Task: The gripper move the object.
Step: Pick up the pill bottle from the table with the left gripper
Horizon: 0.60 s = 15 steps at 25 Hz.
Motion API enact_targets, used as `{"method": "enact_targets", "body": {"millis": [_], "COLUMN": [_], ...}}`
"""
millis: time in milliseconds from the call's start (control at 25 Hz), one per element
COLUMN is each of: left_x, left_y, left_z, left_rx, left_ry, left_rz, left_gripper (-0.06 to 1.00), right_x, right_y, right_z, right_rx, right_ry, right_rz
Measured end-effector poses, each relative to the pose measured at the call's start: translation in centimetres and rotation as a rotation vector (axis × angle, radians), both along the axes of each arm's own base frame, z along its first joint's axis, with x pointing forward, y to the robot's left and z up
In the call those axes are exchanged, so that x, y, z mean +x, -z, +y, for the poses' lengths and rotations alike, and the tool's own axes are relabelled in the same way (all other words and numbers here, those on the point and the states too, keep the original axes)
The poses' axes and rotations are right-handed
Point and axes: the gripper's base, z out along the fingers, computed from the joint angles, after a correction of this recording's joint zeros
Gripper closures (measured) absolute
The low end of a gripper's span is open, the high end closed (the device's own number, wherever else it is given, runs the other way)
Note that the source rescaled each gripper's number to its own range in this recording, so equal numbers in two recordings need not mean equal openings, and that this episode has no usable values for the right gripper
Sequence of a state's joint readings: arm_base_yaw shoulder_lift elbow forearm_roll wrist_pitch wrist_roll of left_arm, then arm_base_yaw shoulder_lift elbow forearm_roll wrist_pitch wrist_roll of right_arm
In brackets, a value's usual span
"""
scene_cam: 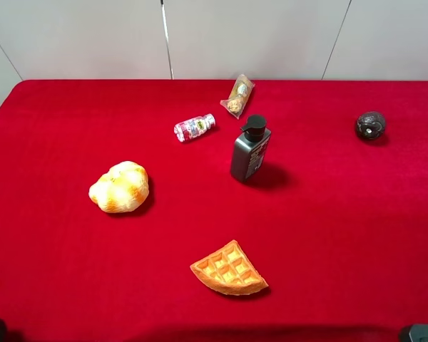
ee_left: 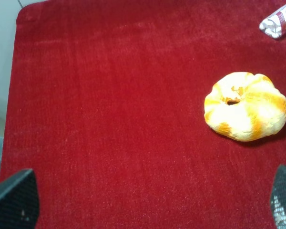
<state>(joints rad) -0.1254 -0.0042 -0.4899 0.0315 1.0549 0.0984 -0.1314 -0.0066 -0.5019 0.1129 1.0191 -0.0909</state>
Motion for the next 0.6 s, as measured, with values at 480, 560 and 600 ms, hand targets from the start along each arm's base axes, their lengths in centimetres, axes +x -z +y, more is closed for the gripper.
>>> {"method": "enact_targets", "body": {"millis": [480,560,600], "left_x": [0.0,0.0,0.01], "left_y": [0.0,-0.01,-0.02], "left_z": [0.0,0.0,0.0], "left_rx": [0.0,0.0,0.0], "left_ry": [0.0,0.0,0.0], "left_rz": [0.0,-0.001,-0.002], "left_gripper": [-0.06,-0.06,-0.06], "right_x": [0.0,0.0,0.0], "right_y": [0.0,0.0,0.0], "right_z": [0.0,0.0,0.0], "right_rx": [0.0,0.0,0.0], "right_ry": [0.0,0.0,0.0], "right_rz": [0.0,0.0,0.0]}}
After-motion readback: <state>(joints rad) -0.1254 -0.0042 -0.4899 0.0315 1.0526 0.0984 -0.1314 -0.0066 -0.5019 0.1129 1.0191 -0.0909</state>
